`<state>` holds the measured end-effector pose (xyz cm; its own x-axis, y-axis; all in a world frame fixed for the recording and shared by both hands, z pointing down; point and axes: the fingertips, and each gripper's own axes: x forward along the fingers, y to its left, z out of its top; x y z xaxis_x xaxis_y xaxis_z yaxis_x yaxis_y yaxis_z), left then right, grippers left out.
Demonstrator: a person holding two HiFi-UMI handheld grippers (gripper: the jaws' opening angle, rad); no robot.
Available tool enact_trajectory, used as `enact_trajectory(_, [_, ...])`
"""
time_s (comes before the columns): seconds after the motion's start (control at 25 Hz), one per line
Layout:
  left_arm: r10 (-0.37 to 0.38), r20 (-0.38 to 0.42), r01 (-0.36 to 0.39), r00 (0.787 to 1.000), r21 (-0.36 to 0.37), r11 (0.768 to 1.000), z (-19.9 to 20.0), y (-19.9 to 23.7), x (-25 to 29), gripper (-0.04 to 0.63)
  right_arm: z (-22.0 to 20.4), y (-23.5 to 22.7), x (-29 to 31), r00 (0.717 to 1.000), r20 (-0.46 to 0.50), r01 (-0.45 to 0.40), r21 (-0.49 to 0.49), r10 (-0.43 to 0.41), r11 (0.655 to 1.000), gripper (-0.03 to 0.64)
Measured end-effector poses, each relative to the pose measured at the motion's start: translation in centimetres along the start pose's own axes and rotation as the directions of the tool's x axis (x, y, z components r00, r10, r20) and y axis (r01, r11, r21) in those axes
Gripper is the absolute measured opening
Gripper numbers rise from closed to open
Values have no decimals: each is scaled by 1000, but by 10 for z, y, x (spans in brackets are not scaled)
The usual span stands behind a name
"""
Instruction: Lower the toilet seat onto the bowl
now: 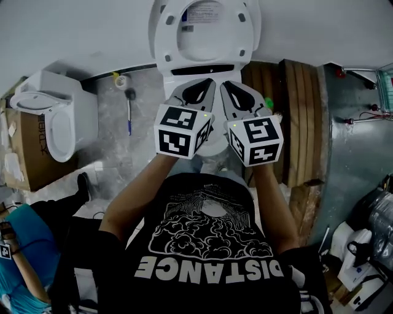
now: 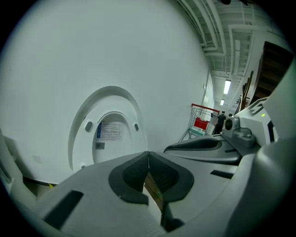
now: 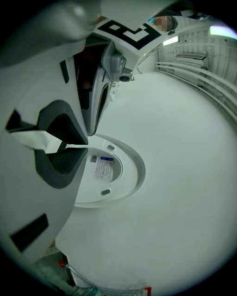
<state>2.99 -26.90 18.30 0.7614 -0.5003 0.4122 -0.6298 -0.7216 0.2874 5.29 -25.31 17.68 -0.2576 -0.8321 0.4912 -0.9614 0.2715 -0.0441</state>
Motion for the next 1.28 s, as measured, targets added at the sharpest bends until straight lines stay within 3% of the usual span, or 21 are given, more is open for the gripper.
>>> enact_trajectory(0.28, [-18,22,16,1000,67,998,48,41,33,14,45,-31,37,1000,5,20,-105,-19,994,21])
enact_trajectory(0.52, [-15,35,8,999,190,982,85,68,61,18,70,-64,66,998,-18,49,-175,-53,983,23])
enact_trajectory(0.68, [-1,6,-1,1000,241,971,98,81,83,100,79,-90,83,998,-31,49,-213,-57,976,32])
enact_trajectory(0.84, [52,5,-51,999,282,958,113,101,101,125,84,-109,107,998,-55,19,-235,-33,972,104])
enact_trajectory(1.12, [181,-53,-145,982,401,904,125,136,130,205,95,-141,146,997,-83,-14,-316,-12,949,158])
enact_trajectory(1.28, [262,-38,-217,964,455,864,134,153,137,233,101,-157,164,996,-83,9,-386,-44,923,201])
